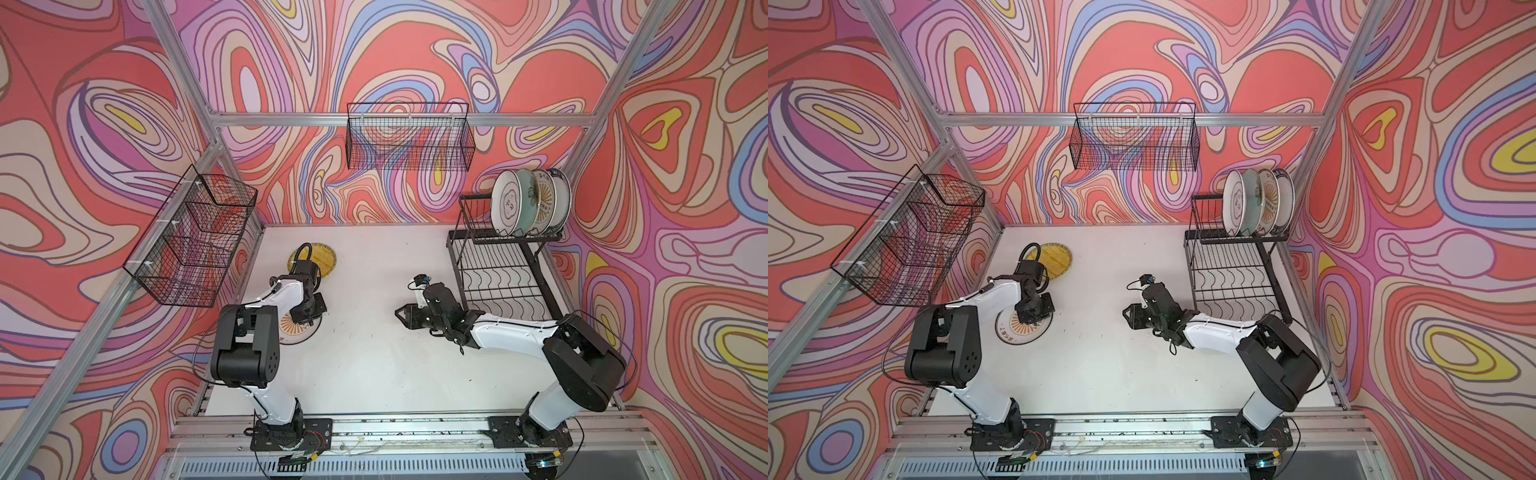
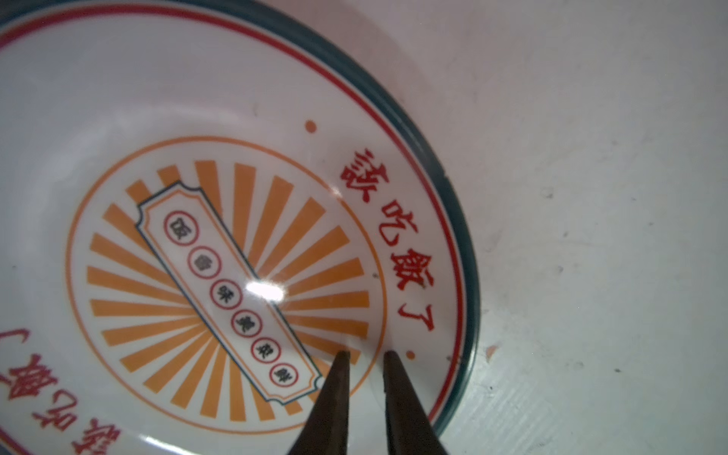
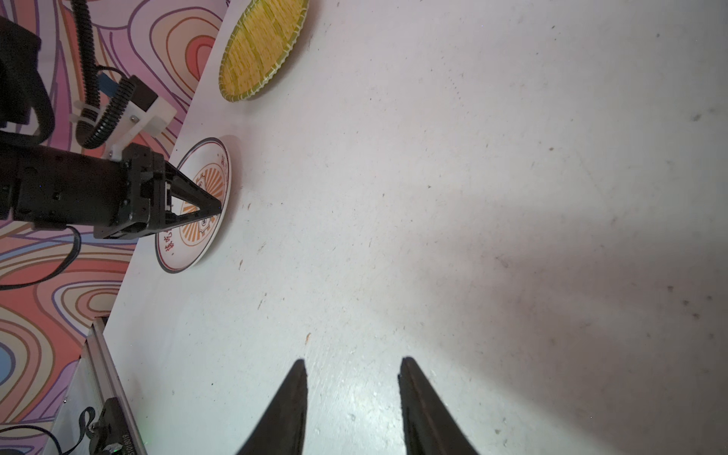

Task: Load plates into a dish rack
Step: Move the plate at the center of the table.

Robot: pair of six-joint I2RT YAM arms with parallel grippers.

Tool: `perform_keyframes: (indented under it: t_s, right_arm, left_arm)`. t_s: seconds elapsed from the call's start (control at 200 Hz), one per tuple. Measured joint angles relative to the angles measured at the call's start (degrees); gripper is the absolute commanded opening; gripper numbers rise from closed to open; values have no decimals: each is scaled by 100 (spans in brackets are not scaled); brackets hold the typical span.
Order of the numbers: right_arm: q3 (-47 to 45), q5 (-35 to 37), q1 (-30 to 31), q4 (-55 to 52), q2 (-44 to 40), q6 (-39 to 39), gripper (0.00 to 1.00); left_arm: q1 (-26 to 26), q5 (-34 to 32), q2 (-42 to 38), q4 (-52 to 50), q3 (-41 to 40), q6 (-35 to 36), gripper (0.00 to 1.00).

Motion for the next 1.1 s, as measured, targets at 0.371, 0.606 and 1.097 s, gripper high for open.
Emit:
perform_keyframes:
  t_s: [0.371,0.606,1.097]
  right_arm:
    - [0,127,2,-109,-17,-76,39]
    - [0,221,2,-146,-149,-101,39]
    - [0,597,0,-437,-332,-140,42]
  left_arm:
    - [-476,407,9,238,-28,-94,20]
    - [-1023,603,260,348,221,-264,21]
    - [-2247,1272,1056,1110,1016,-780,21]
